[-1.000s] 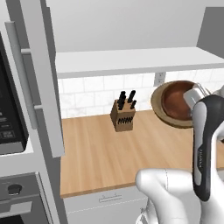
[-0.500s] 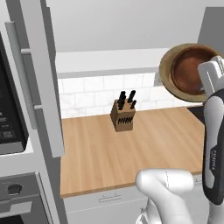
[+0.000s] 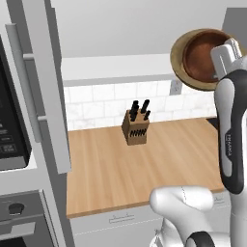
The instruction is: Pick up the bowls on the counter and stack them on top of one another in the open cabinet. Place the smaller bowl on top of the larger bowl.
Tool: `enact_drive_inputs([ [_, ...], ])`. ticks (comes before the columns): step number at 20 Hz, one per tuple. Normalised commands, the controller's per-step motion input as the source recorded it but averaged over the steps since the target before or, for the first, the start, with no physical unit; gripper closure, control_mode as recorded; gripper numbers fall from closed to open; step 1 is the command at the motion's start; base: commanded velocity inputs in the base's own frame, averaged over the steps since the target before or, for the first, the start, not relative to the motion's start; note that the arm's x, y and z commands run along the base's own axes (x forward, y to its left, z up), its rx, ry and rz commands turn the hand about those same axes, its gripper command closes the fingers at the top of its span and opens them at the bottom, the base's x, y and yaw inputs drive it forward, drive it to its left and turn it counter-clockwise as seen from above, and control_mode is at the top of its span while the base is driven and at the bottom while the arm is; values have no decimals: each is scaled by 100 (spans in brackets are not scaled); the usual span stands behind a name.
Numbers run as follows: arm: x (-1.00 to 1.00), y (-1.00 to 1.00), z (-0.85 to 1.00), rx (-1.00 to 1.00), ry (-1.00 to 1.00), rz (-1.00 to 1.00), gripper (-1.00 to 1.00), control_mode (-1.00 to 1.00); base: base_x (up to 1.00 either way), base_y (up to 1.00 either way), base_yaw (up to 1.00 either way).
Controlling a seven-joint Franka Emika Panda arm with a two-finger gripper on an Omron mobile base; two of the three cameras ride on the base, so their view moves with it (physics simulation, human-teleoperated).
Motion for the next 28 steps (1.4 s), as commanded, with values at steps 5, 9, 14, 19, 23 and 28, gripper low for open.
enact_drive_inputs([
  [5,53,0,0,1,-14,0,100,-100,0,0,0],
  [9,71,0,0,3,-8,0,100,-100,0,0,0],
  [14,74,0,5,0,3,0,100,-100,0,0,0],
  [19,70,0,0,0,0,6,100,-100,0,0,0],
  [23,65,0,-5,0,0,5,100,-100,0,0,0],
  [28,55,0,-16,0,0,2,100,-100,0,0,0],
])
